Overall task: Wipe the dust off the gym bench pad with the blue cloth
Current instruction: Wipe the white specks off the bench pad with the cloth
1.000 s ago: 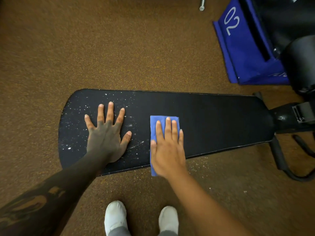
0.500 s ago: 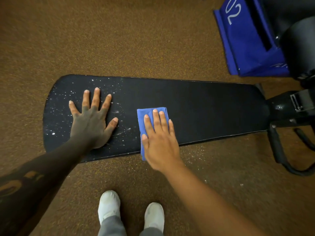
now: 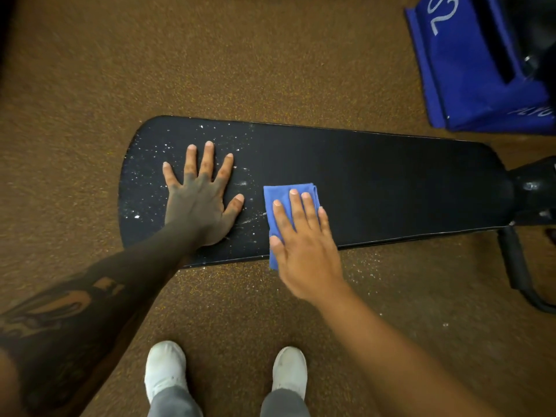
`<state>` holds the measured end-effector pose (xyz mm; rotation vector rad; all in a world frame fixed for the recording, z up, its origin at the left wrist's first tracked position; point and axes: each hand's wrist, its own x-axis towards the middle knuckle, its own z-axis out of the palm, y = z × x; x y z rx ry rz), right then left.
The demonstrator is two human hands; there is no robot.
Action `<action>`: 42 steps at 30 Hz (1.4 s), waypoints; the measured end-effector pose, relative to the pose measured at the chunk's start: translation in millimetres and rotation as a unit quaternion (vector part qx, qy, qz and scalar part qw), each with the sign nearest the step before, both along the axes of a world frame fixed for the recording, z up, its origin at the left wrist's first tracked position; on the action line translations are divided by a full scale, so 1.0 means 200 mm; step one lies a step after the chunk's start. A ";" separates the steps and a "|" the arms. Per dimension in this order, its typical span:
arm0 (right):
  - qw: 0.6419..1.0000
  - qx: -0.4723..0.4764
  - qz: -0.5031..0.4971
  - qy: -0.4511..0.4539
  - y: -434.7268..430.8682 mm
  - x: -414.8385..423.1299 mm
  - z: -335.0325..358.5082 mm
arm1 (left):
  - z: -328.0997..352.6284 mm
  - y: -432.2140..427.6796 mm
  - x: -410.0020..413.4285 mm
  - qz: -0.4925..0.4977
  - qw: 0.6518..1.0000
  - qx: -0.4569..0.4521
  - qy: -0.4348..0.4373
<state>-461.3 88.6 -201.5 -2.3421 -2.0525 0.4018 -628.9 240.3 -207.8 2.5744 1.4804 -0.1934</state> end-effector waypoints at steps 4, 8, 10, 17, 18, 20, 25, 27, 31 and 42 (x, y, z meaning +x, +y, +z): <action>0.995 0.011 -0.095 -0.010 0.04 0.17 -0.01 | 0.00 0.00 -0.04 -0.023 1.000 -0.005 0.002; 0.979 0.005 -0.203 -0.006 0.13 0.02 0.00 | 0.01 0.00 -0.05 -0.023 1.000 -0.005 -0.003; 0.985 0.003 -0.170 0.004 0.14 -0.14 0.02 | 0.01 -0.01 -0.04 -0.023 1.000 -0.005 -0.005; 0.996 0.003 -0.092 -0.005 0.17 -0.02 0.00 | 0.00 0.00 -0.05 -0.023 1.000 -0.005 -0.015; 0.992 -0.003 -0.125 -0.010 0.22 0.01 0.00 | 0.00 0.00 -0.05 -0.022 1.000 -0.004 -0.014; 0.985 -0.001 -0.170 -0.016 0.29 0.00 0.00 | 0.00 0.00 -0.05 -0.022 1.000 -0.003 -0.013; 0.993 -0.002 -0.116 0.007 0.13 -0.18 0.03 | 0.01 -0.01 -0.05 -0.022 1.000 -0.009 -0.014; 0.998 -0.014 -0.063 0.004 0.03 -0.24 0.02 | 0.01 -0.01 -0.04 -0.021 1.000 -0.009 -0.015; 0.999 -0.028 -0.045 0.004 0.10 -0.20 0.02 | 0.02 0.00 -0.05 -0.020 1.000 -0.017 -0.017; 0.997 -0.021 -0.078 0.003 0.33 -0.16 0.04 | 0.04 -0.08 -0.25 0.037 0.999 -0.021 -0.010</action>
